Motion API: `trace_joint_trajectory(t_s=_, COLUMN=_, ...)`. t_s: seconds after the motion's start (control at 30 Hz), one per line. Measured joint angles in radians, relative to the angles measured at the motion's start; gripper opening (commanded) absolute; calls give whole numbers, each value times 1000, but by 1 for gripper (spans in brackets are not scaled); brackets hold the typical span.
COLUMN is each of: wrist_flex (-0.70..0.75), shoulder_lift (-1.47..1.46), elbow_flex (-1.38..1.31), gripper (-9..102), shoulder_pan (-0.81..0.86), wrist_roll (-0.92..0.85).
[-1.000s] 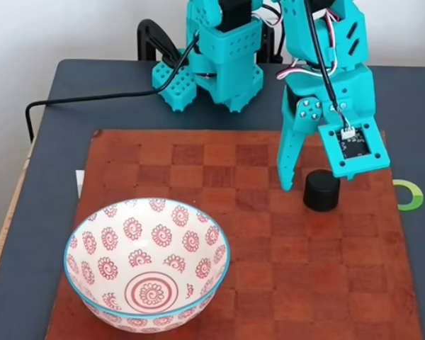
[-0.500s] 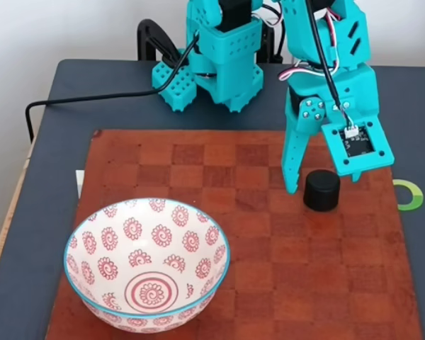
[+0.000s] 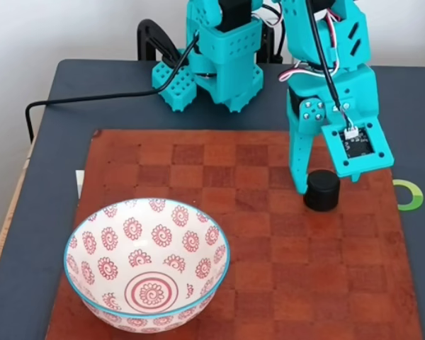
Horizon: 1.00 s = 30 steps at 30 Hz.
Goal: Grasp a black cylinder and put it in the bin.
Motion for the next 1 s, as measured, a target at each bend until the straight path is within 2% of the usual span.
trace_joint_trajectory(t_s=0.6, wrist_flex=11, shoulder_lift=-84, elbow_flex=-46, gripper=12, shoulder_pan=2, wrist_roll=2)
trace_joint_trajectory(t_s=1.0, wrist_flex=250, shoulder_lift=-87, elbow_flex=-213, gripper=12, shoulder_pan=-5, wrist_roll=0)
